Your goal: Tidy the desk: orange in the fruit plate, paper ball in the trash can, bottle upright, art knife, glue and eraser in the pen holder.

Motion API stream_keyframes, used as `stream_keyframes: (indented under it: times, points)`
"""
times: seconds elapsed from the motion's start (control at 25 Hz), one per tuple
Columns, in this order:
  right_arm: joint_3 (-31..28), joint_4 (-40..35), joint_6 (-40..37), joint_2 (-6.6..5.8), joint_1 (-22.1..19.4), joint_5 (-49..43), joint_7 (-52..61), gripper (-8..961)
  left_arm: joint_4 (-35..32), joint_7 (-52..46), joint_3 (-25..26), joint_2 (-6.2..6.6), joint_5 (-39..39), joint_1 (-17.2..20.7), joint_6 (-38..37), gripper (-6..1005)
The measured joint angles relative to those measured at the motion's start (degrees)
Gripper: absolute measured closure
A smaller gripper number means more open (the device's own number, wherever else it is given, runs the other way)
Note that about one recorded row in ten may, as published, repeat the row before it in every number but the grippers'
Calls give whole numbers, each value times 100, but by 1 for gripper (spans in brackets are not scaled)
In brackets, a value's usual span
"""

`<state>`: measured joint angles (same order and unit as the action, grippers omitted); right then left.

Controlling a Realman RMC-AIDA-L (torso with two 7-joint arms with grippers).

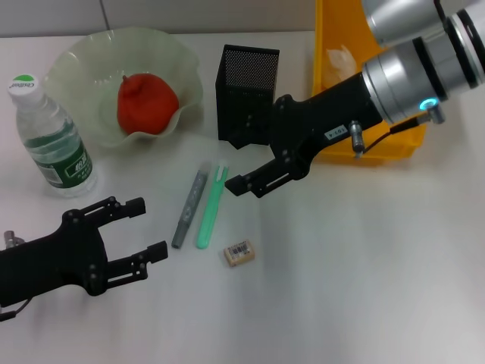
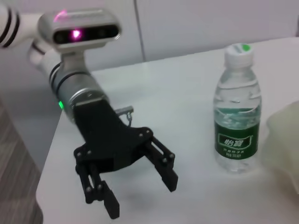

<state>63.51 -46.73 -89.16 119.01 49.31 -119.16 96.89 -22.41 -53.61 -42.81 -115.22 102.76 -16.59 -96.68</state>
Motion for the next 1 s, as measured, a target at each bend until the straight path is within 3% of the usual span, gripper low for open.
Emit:
stream_keyframes:
  times: [0.2,0.52,0.72,1.0]
  points:
    - [-4,226,64,22,-392,521,-307,177,0,-12,-2,-38,-3,-15,-9,208]
    - [-18,718,27,5,-1767,1891,-2198,177,6,-34,152,-73,-56,-1,-189,210]
    - [-129,1092,-15,10,-2199,2293,-3087,177,9,-40,252,-118,-58,-28,-261,212]
    - [-1008,2021,-112,2,-2544,2435,-4257,177,9,-113,418,-133,-64,-90,-287,214]
